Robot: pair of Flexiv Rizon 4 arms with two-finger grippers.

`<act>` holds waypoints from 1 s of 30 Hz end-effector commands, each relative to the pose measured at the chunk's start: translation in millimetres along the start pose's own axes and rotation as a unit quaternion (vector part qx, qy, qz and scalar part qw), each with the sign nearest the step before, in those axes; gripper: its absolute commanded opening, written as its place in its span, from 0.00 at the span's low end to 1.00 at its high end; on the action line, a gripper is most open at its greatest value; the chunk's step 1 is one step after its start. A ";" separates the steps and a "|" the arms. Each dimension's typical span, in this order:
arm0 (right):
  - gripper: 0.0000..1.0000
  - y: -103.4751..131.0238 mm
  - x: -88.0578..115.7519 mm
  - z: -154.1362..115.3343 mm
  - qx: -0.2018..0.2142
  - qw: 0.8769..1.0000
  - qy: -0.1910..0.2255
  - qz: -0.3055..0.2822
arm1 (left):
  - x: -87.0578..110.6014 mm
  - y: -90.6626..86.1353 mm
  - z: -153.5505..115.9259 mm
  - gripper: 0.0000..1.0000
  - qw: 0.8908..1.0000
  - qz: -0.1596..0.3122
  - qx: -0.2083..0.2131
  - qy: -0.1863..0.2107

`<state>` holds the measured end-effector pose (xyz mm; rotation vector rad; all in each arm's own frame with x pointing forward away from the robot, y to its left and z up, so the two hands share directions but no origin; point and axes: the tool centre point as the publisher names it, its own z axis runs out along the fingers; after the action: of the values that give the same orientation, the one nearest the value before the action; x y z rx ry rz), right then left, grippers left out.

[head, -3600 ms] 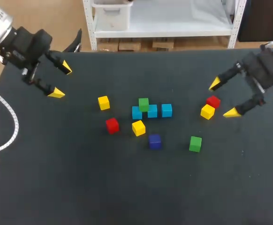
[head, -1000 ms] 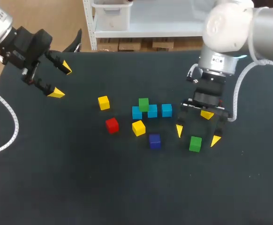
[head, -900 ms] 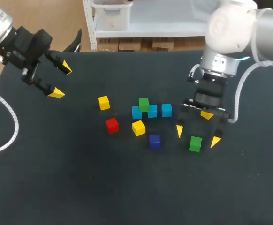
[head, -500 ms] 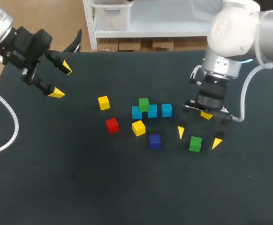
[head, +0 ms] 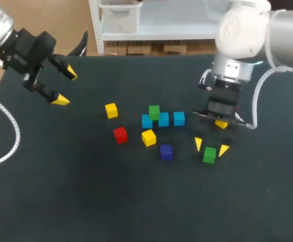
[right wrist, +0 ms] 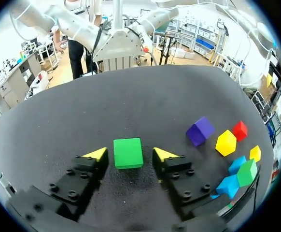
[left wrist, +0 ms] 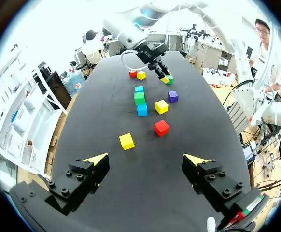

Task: Place the blue cubes, place green cubes on the blue cubes, place the yellow cubes on the green cubes, then place the red cubes on the yellow cubes, and place purple cube on the red cubes.

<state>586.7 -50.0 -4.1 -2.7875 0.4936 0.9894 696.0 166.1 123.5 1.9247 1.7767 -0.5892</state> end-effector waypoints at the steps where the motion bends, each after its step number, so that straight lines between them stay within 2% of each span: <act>1: 0.36 -2.1 0.7 0.0 -0.005 1.000 -0.001 -0.002 | 0.9 1.0 0.3 1.00 1.000 0.001 0.000 -0.001; 2: 0.31 -2.2 0.4 0.3 -0.006 1.000 -0.001 -0.002 | 0.9 1.0 0.3 1.00 1.000 0.001 0.000 -0.001; 5: 0.00 -2.0 -1.0 0.7 -0.007 1.000 -0.002 -0.003 | 0.9 1.0 0.3 1.00 1.000 0.001 0.000 -0.001; 9: 0.00 -0.7 -7.6 -1.2 0.008 1.000 -0.008 0.008 | 0.9 1.0 0.3 1.00 1.000 0.001 0.000 -0.001; 12: 0.00 -1.4 -15.9 -8.0 0.061 0.997 -0.022 0.048 | 0.9 1.0 0.3 1.00 1.000 0.001 0.000 -0.001; 14: 0.00 -4.9 -24.4 -12.3 0.094 0.992 -0.014 0.084 | 0.9 1.0 0.3 1.00 1.000 0.001 0.000 -0.001; 15: 0.00 -7.5 -28.5 -15.5 0.114 0.988 -0.021 0.099 | 0.9 1.0 0.3 1.00 1.000 0.001 0.000 -0.001; 19: 0.00 -20.4 -42.3 -26.1 0.171 0.968 0.013 0.182 | 0.9 1.0 0.3 1.00 1.000 0.001 0.000 -0.001; 24: 0.00 -38.4 -48.3 -36.6 0.213 0.942 0.045 0.258 | 0.9 1.0 0.3 1.00 1.000 0.001 0.000 -0.001; 26: 0.00 -44.7 -46.7 -41.9 0.224 0.928 0.072 0.288 | 0.9 1.0 0.3 1.00 1.000 0.001 0.000 -0.001; 28: 0.00 -50.3 -45.0 -48.4 0.243 0.910 0.108 0.319 | 0.9 1.0 0.3 1.00 1.000 0.001 0.000 -0.001; 30: 0.00 -56.2 -41.3 -53.3 0.265 0.893 0.125 0.342 | 0.9 1.0 0.3 1.00 1.000 0.001 0.000 -0.001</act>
<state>614.1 -1.2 60.0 -2.4188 1.2617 0.8308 696.1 166.1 123.4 1.9246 1.7766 -0.5893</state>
